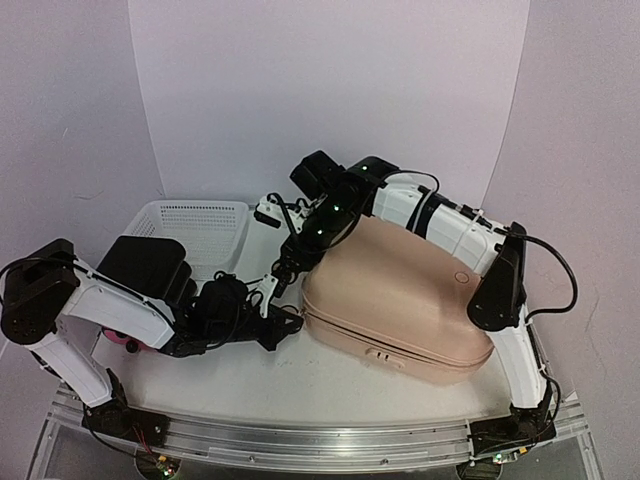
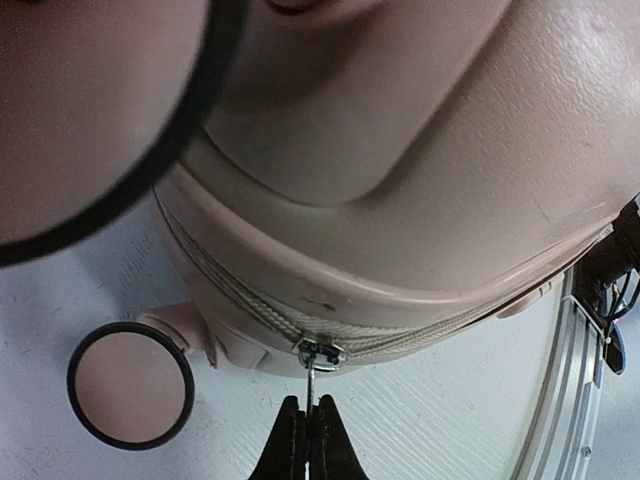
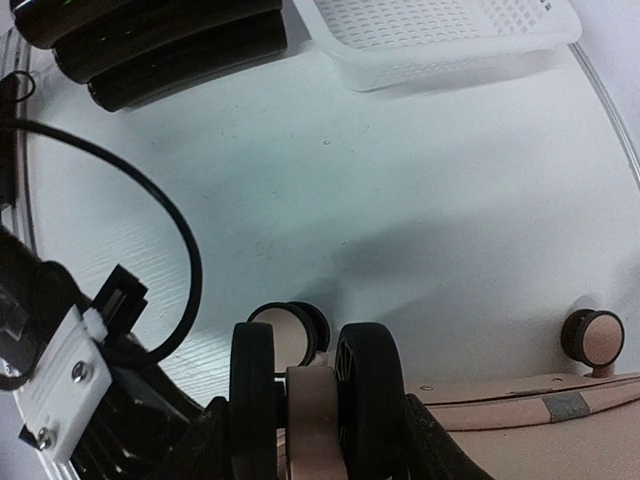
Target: Open, take out, and arrange the luggage
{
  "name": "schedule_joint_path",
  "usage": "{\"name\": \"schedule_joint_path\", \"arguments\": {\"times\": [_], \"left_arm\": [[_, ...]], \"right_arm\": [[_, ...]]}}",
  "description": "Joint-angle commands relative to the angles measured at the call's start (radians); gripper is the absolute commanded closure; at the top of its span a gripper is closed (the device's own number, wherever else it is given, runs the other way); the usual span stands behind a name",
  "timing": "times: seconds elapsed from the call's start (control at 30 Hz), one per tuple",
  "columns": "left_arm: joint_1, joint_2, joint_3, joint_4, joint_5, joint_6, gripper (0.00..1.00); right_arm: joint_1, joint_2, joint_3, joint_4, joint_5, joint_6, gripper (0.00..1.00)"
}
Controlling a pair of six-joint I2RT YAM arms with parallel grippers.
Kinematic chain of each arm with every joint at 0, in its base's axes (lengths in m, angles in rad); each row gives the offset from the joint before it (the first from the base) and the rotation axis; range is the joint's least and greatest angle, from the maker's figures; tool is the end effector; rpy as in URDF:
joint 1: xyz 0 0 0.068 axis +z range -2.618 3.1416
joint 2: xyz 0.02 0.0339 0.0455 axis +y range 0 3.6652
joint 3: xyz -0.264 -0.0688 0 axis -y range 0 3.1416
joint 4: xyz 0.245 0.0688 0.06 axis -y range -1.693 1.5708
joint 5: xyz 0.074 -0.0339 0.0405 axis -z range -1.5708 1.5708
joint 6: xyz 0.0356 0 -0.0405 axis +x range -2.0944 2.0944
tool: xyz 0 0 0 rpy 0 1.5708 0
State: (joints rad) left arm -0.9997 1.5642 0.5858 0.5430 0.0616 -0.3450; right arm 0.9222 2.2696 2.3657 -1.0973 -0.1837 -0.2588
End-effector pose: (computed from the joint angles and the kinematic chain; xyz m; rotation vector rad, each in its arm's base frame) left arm 0.1626 -0.2571 0.1615 0.7237 2.0013 -0.8964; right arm 0.2888 0.3918 0.3071 -1.5181 2.1380 0.4782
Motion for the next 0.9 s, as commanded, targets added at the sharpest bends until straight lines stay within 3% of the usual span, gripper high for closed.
{"name": "schedule_joint_path", "arguments": {"times": [0.0,0.3,0.57,0.87], "left_arm": [[0.064,-0.06,-0.05,-0.06,-0.087,0.03,1.0],[0.133,-0.082,-0.066,-0.057,-0.065,0.047,1.0],[0.222,-0.078,-0.073,-0.038,-0.065,0.019,1.0],[0.301,0.028,0.026,-0.029,0.017,0.034,1.0]], "right_arm": [[-0.035,-0.139,-0.084,-0.146,-0.145,-0.08,1.0],[-0.088,-0.208,-0.181,-0.153,-0.31,-0.112,1.0],[-0.099,-0.252,-0.256,-0.155,-0.345,-0.119,1.0],[-0.098,-0.302,-0.307,-0.165,-0.423,-0.115,1.0]]}}
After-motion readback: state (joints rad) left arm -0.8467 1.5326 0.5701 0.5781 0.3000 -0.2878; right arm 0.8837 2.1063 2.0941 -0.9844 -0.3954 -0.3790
